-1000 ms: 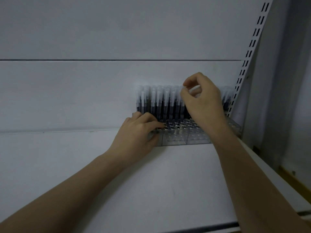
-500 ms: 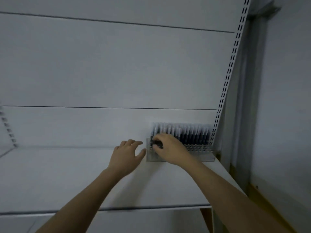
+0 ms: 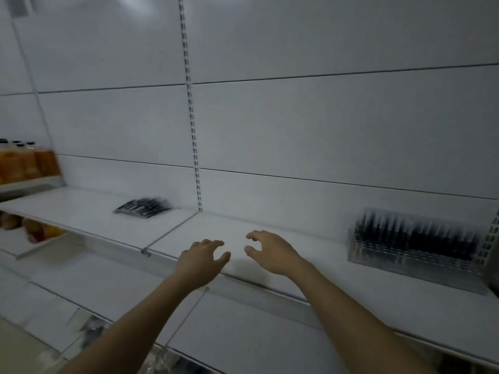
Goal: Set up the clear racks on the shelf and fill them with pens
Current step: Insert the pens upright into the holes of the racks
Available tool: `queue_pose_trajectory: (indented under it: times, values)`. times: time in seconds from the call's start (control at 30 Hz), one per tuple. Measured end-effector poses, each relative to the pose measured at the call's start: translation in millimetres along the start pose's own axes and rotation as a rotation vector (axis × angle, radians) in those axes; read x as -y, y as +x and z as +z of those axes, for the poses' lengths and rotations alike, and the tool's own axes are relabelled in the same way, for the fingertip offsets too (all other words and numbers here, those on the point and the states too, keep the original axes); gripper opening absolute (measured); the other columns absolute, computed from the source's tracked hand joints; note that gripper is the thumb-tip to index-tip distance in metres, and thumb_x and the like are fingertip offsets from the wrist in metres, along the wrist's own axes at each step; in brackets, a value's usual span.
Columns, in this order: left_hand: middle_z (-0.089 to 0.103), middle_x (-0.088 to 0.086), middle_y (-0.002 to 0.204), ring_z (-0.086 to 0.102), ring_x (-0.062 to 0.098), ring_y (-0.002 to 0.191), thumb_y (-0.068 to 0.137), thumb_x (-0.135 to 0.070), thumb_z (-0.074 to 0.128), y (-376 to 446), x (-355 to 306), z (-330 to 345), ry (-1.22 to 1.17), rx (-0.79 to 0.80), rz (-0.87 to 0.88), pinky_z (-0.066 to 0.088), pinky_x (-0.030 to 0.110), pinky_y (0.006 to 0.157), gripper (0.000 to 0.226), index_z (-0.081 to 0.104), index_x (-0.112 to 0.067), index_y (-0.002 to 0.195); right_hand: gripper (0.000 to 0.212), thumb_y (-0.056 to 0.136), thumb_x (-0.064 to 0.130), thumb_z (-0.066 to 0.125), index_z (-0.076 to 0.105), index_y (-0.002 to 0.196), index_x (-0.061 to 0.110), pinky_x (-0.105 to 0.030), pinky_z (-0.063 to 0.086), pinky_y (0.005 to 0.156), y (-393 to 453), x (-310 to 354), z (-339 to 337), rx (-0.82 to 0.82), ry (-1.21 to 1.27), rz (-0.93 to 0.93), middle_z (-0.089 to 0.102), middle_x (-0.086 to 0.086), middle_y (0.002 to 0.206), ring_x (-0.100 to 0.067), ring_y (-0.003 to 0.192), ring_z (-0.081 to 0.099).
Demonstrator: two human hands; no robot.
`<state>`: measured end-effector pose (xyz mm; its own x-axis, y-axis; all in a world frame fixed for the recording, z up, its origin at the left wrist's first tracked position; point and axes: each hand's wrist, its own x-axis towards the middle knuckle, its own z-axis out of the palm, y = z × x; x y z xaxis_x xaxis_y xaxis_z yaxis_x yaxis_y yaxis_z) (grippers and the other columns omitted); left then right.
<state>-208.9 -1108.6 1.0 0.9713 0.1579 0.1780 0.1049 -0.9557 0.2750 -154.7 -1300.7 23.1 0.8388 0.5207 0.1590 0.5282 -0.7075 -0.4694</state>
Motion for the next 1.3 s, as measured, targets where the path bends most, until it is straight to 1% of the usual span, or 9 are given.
queue_pose_trajectory:
  times: [0.17,0.33,0.5,0.6,0.67,0.83,0.97,1.13,1.3]
  values:
    - [0.050,-0.003,0.146,0.046,0.020,0.131,0.097,-0.056,0.042,9.2,87.6,-19.9,-0.043,-0.047,-0.074,0.041,0.037,0.105,0.051,0.047,-0.032,0.142,0.047,0.100,0.046,0.046,0.047,0.142,0.024,-0.037,0.042,0.104,58.7,66.8,35.9,0.043,0.007,-0.076,0.049,0.002,0.145,-0.019,0.128,0.048]
    - [0.054,-0.001,0.140,0.050,0.020,0.125,0.096,-0.053,0.048,59.5,188.9,-23.9,-0.082,-0.105,-0.100,0.044,0.039,0.102,0.049,0.050,-0.029,0.139,0.047,0.100,0.046,0.047,0.048,0.141,0.024,-0.036,0.042,0.103,143.3,111.0,104.8,0.071,-0.021,-0.094,0.050,0.001,0.142,-0.018,0.128,0.047]
    - [0.055,0.001,0.138,0.047,0.022,0.127,0.095,-0.040,0.056,125.6,282.9,-11.7,-0.129,-0.236,-0.082,0.040,0.037,0.101,0.046,0.052,-0.023,0.137,0.052,0.100,0.046,0.048,0.043,0.145,0.020,-0.037,0.040,0.106,257.7,137.7,182.2,0.072,-0.025,0.025,0.044,-0.002,0.148,-0.022,0.132,0.043]
    - [0.053,0.000,0.140,0.044,0.022,0.130,0.093,-0.039,0.059,157.1,323.5,-3.7,-0.127,-0.240,-0.067,0.038,0.036,0.104,0.050,0.050,-0.022,0.138,0.057,0.101,0.042,0.046,0.035,0.150,0.016,-0.035,0.032,0.112,309.3,149.2,216.1,0.037,-0.067,0.108,0.034,-0.003,0.156,-0.023,0.141,0.033]
    - [0.054,0.003,0.137,0.046,0.025,0.128,0.090,-0.038,0.063,182.3,342.7,-2.9,-0.122,-0.260,-0.050,0.039,0.038,0.102,0.050,0.052,-0.020,0.136,0.057,0.101,0.039,0.045,0.034,0.151,0.013,-0.034,0.028,0.115,336.3,150.4,230.2,-0.015,-0.087,0.155,0.034,-0.004,0.157,-0.024,0.143,0.030]
    - [0.058,0.013,0.130,0.049,0.034,0.123,0.083,-0.033,0.073,235.0,361.5,4.9,-0.142,-0.281,-0.033,0.042,0.043,0.097,0.056,0.057,-0.008,0.130,0.043,0.100,0.037,0.041,0.050,0.132,0.009,-0.038,0.034,0.107,376.1,142.3,248.4,-0.082,-0.195,0.244,0.052,-0.008,0.136,-0.028,0.127,0.044]
    - [0.064,0.019,0.115,0.057,0.040,0.109,0.072,-0.027,0.080,267.9,359.4,19.1,-0.110,-0.308,-0.014,0.046,0.047,0.090,0.053,0.064,-0.002,0.116,0.036,0.100,0.033,0.044,0.055,0.124,0.010,-0.036,0.033,0.104,387.9,141.1,255.5,-0.199,-0.197,0.246,0.052,-0.007,0.126,-0.026,0.119,0.042]
    - [0.059,0.017,0.120,0.051,0.037,0.115,0.080,-0.038,0.072,294.9,353.1,23.4,-0.040,-0.252,-0.076,0.039,0.045,0.095,0.051,0.060,-0.003,0.116,0.034,0.099,0.030,0.046,0.057,0.125,0.011,-0.034,0.032,0.105,388.1,137.8,256.3,-0.242,-0.146,0.242,0.054,-0.004,0.124,-0.024,0.117,0.042]
    - [0.049,0.014,0.131,0.041,0.034,0.124,0.091,-0.051,0.056,310.3,344.1,14.8,0.120,-0.149,-0.138,0.033,0.042,0.101,0.055,0.050,-0.008,0.125,0.034,0.097,0.029,0.047,0.059,0.122,0.009,-0.039,0.037,0.104,387.5,138.4,255.2,-0.261,-0.115,0.226,0.056,-0.006,0.120,-0.026,0.115,0.045]
